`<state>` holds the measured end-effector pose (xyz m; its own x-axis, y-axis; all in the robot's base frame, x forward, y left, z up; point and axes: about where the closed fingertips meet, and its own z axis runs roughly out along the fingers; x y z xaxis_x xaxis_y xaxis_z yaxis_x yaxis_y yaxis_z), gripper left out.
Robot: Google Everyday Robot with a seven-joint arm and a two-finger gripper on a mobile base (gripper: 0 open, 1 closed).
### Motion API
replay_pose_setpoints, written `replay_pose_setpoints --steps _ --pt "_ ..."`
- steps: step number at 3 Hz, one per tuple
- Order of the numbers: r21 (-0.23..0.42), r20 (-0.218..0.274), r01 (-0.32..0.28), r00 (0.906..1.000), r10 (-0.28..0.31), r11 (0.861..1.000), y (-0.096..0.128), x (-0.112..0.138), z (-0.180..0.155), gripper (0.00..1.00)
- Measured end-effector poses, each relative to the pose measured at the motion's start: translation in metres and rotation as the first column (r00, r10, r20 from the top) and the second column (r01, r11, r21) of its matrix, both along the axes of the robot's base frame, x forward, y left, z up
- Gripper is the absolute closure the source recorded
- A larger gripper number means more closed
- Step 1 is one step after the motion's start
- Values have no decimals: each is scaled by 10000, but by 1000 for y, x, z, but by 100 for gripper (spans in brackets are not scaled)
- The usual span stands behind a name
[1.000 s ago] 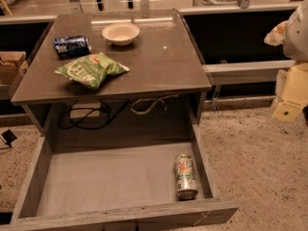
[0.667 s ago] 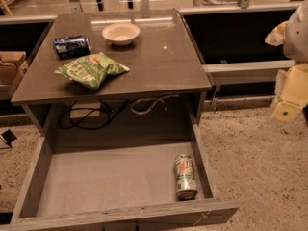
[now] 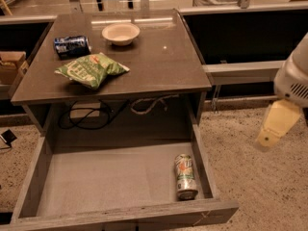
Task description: Pick 7up can from top drawer and place on counter
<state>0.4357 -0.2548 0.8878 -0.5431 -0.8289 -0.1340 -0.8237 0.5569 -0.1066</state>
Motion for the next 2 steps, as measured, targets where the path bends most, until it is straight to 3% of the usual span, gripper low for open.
replay_pose_setpoints --steps 1,2 --pt "-8 -1406 1340 9811 -1327 9910 -29 -11 -65 0" --pt "334 -1719 1564 9739 -1485 9871 -24 -9 -73 0"
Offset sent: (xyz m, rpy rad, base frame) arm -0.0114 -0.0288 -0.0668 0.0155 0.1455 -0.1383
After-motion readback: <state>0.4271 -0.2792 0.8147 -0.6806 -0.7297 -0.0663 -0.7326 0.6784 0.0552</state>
